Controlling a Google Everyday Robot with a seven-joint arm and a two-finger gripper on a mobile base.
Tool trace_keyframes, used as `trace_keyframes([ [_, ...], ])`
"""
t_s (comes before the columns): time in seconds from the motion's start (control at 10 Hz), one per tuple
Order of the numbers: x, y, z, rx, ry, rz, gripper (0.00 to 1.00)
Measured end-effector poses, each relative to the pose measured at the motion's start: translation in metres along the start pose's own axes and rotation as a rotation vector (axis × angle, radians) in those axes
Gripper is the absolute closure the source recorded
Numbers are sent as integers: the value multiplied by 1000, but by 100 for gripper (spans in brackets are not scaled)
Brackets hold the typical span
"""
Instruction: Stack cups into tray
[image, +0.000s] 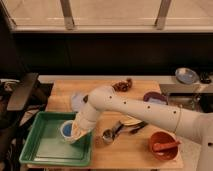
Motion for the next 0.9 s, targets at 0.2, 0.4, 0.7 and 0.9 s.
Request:
trace_keyframes([
  [0.2,10,4,5,-5,17,13,54],
  [0.4,15,7,1,1,34,22,36],
  [0.7,19,7,-3,8,45,30,20],
  [0.9,20,7,-7,18,54,32,20],
])
